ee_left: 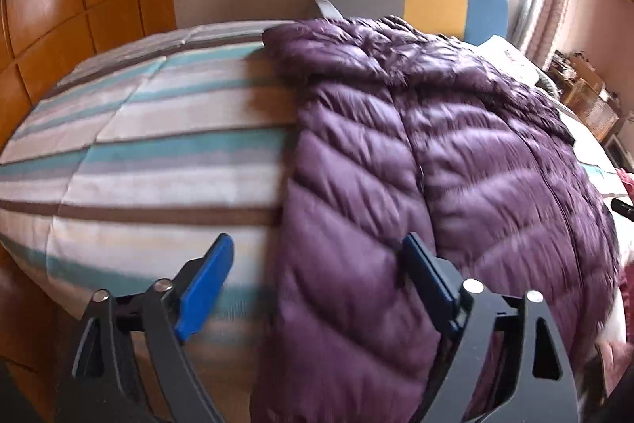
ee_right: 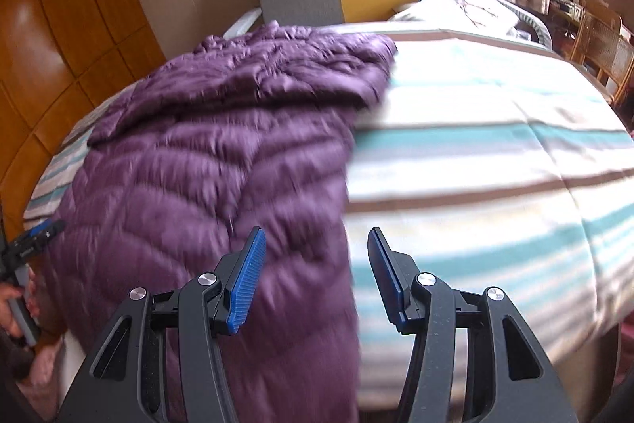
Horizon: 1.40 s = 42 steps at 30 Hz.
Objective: Fold large clothes
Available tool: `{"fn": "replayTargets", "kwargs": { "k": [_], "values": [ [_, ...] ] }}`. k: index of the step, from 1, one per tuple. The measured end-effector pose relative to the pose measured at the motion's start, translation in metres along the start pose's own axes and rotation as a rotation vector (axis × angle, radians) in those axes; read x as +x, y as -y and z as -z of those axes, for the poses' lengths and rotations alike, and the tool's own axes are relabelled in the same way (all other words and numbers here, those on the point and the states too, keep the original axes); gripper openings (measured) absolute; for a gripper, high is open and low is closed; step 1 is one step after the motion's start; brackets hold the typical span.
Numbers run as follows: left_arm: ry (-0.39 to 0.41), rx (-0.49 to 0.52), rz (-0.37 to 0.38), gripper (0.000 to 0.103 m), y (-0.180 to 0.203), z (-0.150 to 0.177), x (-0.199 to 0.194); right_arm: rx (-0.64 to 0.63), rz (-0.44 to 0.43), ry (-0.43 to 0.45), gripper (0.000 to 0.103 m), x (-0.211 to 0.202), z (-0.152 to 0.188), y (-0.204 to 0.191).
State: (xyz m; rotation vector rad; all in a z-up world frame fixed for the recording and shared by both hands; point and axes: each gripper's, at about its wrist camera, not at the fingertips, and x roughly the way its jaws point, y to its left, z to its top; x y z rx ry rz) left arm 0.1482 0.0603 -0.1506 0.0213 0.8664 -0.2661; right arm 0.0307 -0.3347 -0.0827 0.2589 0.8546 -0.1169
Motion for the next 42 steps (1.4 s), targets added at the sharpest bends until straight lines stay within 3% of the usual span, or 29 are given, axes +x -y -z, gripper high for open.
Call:
{"fn": "replayTargets", "kwargs": {
  "k": [6,9,12,13,14,17,22,30,36,39,42],
  "values": [
    [-0.026,0.054,0.054,0.075,0.001,0.021,-0.014,0.025,-0.036,-0.068,0.053,-0.011,0.038,0.014],
    [-0.038,0.056,0.074,0.061,0.0,0.028,-0.02,0.004,-0.055,-0.095,0.05,-0.014,0.049,0.013],
    [-0.048,0.079,0.097,0.04,0.007,0.028,-0.021,-0.043,-0.059,-0.097,0.033,-0.011,0.051,0.002],
    [-0.051,0.087,0.108,0.024,0.011,0.027,-0.022,-0.06,-0.075,-0.098,0.02,-0.011,0.051,-0.002],
    [-0.055,0.096,0.125,0.015,0.015,0.027,-0.022,-0.077,-0.085,-0.1,0.013,-0.011,0.05,-0.007],
    [-0.036,0.117,0.134,0.011,0.026,0.022,-0.028,-0.108,-0.084,-0.064,0.01,-0.014,0.045,-0.016],
    [0.02,0.097,0.17,0.009,0.03,0.003,-0.037,-0.084,-0.116,0.004,0.01,-0.019,0.027,-0.02],
    [0.117,0.039,0.152,0.009,0.027,-0.033,-0.033,-0.046,-0.119,0.142,0.006,-0.018,-0.009,-0.021],
    [0.07,0.019,0.142,0.01,0.034,-0.039,0.004,-0.04,-0.107,0.131,0.006,0.005,-0.017,-0.022],
    [0.041,0.012,0.142,0.021,0.035,-0.023,0.012,0.004,-0.124,0.099,0.006,0.004,-0.002,-0.014],
    [0.035,0.015,0.154,0.043,0.03,-0.006,0.008,0.041,-0.155,0.068,0.009,-0.006,0.018,0.0]
  ]
}}
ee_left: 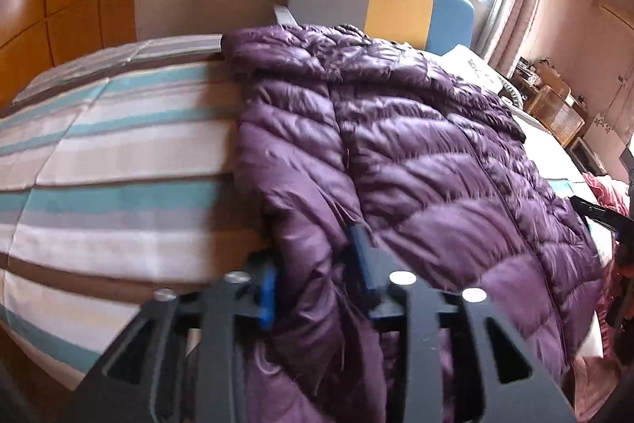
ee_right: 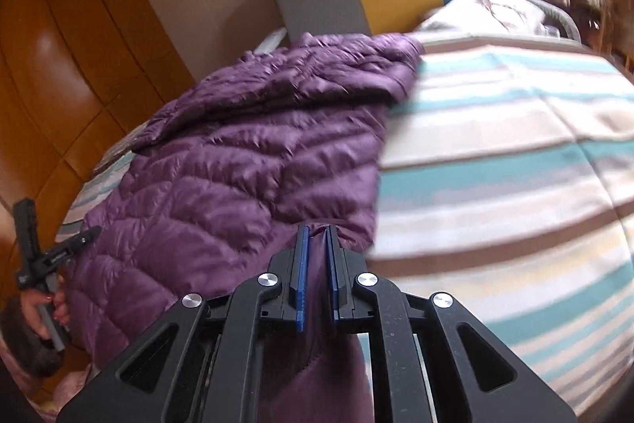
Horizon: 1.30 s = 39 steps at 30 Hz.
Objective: Fold large clothes
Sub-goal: 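Open both tools and release the folded jacket edge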
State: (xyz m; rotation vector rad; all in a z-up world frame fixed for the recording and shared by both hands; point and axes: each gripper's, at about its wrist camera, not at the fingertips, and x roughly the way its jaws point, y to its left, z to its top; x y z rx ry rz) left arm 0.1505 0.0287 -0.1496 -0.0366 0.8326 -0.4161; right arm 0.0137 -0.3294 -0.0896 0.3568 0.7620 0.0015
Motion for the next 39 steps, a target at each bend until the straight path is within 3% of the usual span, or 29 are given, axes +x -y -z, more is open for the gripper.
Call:
{"fn": "replayTargets", "kwargs": {
  "k": [2,7,13,16,24,25,26,27,28,31,33,35,39],
  "values": [
    [-0.018,0.006,0.033,0.051,-0.004,0.012,-0.005,0.003,-0.011,-0.024,0.009,-0.006,0.007,0.009],
    [-0.048,0.057,0.094,0.052,-0.003,0.023,-0.018,0.026,-0.034,-0.09,0.009,-0.023,0.027,0.021],
    [-0.065,0.034,0.166,0.053,-0.009,0.022,-0.026,0.014,-0.025,-0.11,0.009,-0.042,0.046,0.022],
    [-0.055,0.032,0.173,0.068,-0.007,0.023,-0.025,0.005,-0.013,-0.105,0.009,-0.046,0.049,0.022],
    [-0.05,0.053,0.165,0.076,-0.002,0.023,-0.023,0.03,-0.018,-0.106,0.009,-0.036,0.037,0.024],
    [-0.049,0.051,0.167,0.076,-0.002,0.023,-0.023,0.042,-0.025,-0.1,0.011,-0.037,0.036,0.025],
    [-0.048,0.049,0.167,0.076,-0.002,0.023,-0.023,0.059,-0.028,-0.095,0.025,-0.038,0.036,0.028],
    [-0.048,0.05,0.166,0.076,-0.003,0.023,-0.023,0.069,-0.015,-0.082,0.071,-0.039,0.035,0.029],
    [-0.047,0.051,0.165,0.076,-0.003,0.024,-0.022,0.067,0.0,-0.044,0.084,-0.044,0.035,0.029],
    [-0.049,0.054,0.162,0.076,-0.003,0.024,-0.022,0.038,-0.017,-0.046,0.082,-0.047,0.033,0.025],
    [-0.05,0.057,0.161,0.075,-0.003,0.024,-0.022,0.048,-0.047,-0.061,0.072,-0.044,0.033,0.025],
    [-0.052,0.073,0.152,0.068,-0.002,0.024,-0.022,0.058,-0.067,-0.103,0.051,-0.038,0.035,0.027],
    [-0.06,0.065,0.16,0.061,-0.008,0.025,-0.025,0.01,-0.105,-0.172,0.046,-0.028,0.048,0.018]
  ]
}}
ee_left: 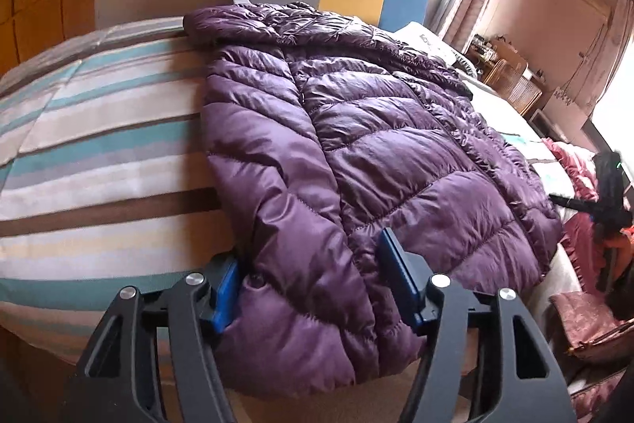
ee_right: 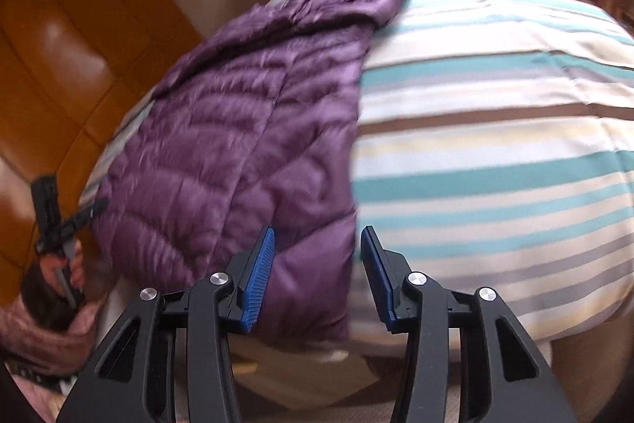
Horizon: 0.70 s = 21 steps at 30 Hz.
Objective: Fold large clothes
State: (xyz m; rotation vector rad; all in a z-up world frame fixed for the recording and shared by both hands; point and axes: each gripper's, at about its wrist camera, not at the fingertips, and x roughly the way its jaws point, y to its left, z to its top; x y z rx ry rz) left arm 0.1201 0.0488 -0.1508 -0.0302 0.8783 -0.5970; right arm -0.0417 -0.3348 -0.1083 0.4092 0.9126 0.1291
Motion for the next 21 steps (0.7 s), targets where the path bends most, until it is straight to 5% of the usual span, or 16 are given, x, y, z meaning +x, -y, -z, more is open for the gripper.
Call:
{"fn": "replayTargets", "kwargs": {
  "k": [1,4,5,17,21],
  "values": [
    [-0.005,-0.008,0.003,0.057,-0.001,0.0,0.0,-0.023,-0.013,-0.006,0.046,0.001,0.002,-0.004],
    [-0.018,-0.022,0.033,0.017,-0.001,-0.002,0.0,-0.04,-0.059,-0.018,0.011,0.003,0.003,-0.011],
    [-0.013,-0.035,0.057,0.013,-0.001,-0.004,-0.002,-0.053,-0.074,-0.002,0.007,0.001,0.002,-0.013],
    [0.251,-0.066,0.256,0.008,0.014,-0.03,-0.083,-0.187,-0.419,0.327,0.005,-0.085,-0.021,-0.037],
    [0.339,-0.091,0.295,0.008,0.01,-0.042,-0.104,-0.181,-0.421,0.412,0.005,-0.097,-0.035,-0.04]
  ]
}}
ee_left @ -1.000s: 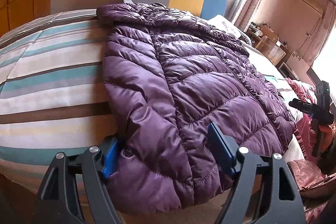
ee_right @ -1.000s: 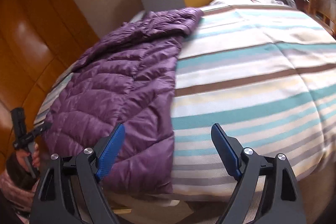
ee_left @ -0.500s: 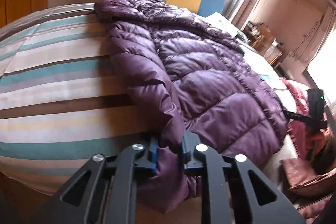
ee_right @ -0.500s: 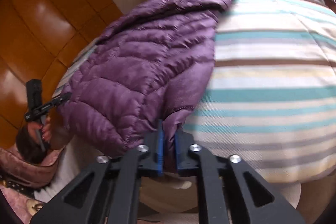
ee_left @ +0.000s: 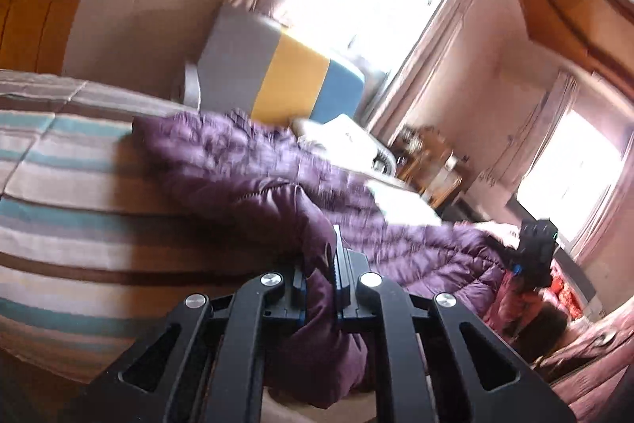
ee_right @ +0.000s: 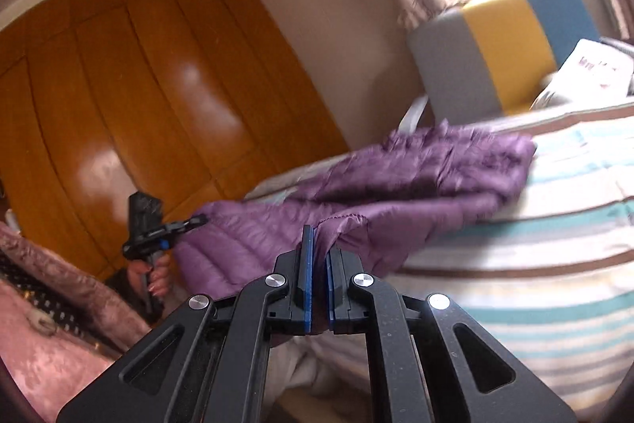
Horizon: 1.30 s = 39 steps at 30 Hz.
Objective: Fold large clothes
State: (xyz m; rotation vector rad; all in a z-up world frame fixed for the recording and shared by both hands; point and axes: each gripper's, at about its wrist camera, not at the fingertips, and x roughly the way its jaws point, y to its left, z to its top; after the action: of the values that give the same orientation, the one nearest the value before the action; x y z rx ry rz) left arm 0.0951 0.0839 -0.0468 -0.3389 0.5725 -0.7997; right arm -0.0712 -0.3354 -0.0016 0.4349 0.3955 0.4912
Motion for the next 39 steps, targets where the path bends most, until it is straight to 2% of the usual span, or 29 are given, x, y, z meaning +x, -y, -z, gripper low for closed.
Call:
{"fn": "replayTargets", "kwargs": {
  "k": [3,7,15,19,27,33,36,39],
  "values": [
    [0.049,-0.014,-0.028,0.008,-0.01,-0.021,0.006,0.036,0.077,0.072,0.005,0.009,-0.02,0.019],
    [0.065,-0.046,-0.041,0.009,-0.026,-0.05,0.03,0.084,0.144,0.121,0.005,0.032,-0.047,0.047],
    [0.044,-0.039,-0.175,0.009,-0.05,-0.096,0.107,0.053,0.324,0.09,0.005,0.098,-0.094,0.08],
    [0.017,-0.082,-0.232,0.009,-0.068,-0.112,0.144,0.053,0.398,0.06,0.005,0.127,-0.111,0.105],
    [-0.051,-0.12,-0.327,0.009,-0.105,-0.123,0.211,0.108,0.491,-0.012,0.005,0.184,-0.126,0.162],
    [-0.088,-0.132,-0.378,0.01,-0.124,-0.129,0.252,0.173,0.544,-0.053,0.005,0.218,-0.123,0.195],
    [-0.111,-0.165,-0.408,0.017,-0.137,-0.126,0.268,0.231,0.555,-0.088,0.005,0.236,-0.116,0.216],
    [-0.127,-0.216,-0.4,0.025,-0.152,-0.122,0.282,0.278,0.54,-0.115,0.008,0.247,-0.105,0.23]
  ]
}}
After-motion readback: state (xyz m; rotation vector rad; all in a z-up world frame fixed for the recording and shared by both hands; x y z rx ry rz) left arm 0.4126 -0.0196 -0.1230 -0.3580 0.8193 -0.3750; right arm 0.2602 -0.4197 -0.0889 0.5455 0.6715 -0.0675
